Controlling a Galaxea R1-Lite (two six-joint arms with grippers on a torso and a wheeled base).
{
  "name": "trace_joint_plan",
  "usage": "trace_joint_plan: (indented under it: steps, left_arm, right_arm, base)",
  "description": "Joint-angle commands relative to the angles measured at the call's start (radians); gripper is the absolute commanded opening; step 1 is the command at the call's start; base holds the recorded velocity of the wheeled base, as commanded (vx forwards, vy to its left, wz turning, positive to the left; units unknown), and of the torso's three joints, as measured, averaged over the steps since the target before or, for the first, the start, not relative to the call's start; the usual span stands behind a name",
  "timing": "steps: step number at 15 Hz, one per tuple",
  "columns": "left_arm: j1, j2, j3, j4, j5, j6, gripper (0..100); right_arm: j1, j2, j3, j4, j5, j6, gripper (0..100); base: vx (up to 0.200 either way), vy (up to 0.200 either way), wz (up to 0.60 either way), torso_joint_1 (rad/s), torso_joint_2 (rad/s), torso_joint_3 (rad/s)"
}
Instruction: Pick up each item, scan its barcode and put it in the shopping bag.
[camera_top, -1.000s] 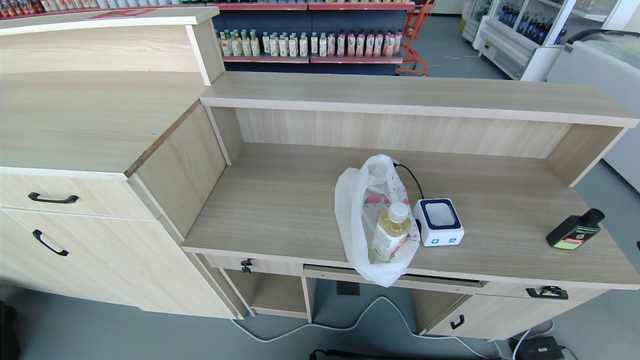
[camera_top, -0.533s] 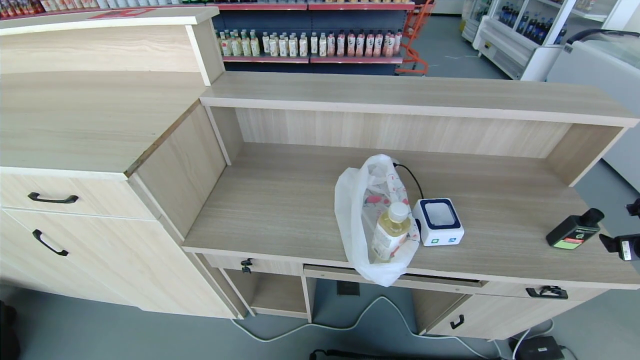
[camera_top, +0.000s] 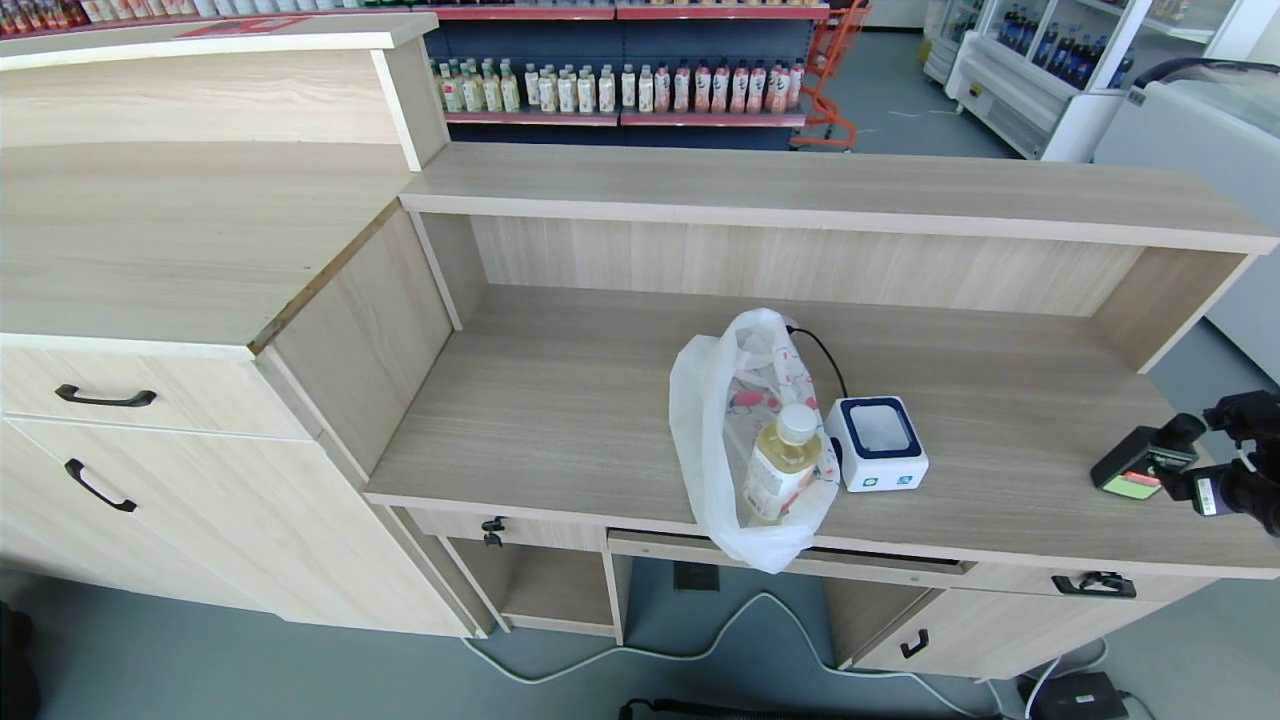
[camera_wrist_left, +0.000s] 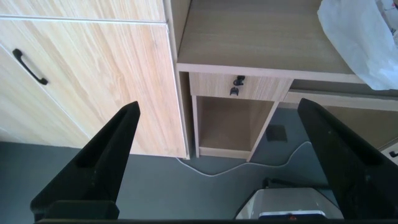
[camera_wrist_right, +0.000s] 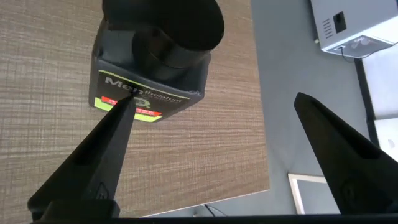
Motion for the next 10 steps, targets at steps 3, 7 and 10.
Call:
trace_joint_plan:
  steps: [3, 7, 10]
  left_arm:
    - [0.0, 0.0, 0.0, 0.0, 0.0, 0.0, 100]
    - [0.0, 0.0, 0.0, 0.0, 0.0, 0.0, 100]
    - [0.0, 0.0, 0.0, 0.0, 0.0, 0.0, 100]
  right_arm:
    - [0.045, 0.032, -0.042, 0.0, 0.0, 0.004, 100]
    - [0.08, 0.07, -0.065, -0.033, 0.0, 0.004, 100]
    - [0.097, 0.092, -0.065, -0.056, 0.002, 0.006, 100]
  base:
    - [0.0, 0.0, 0.0, 0.0, 0.0, 0.0]
    - [0.0, 0.0, 0.0, 0.0, 0.0, 0.0]
    - [0.0, 0.0, 0.0, 0.0, 0.0, 0.0]
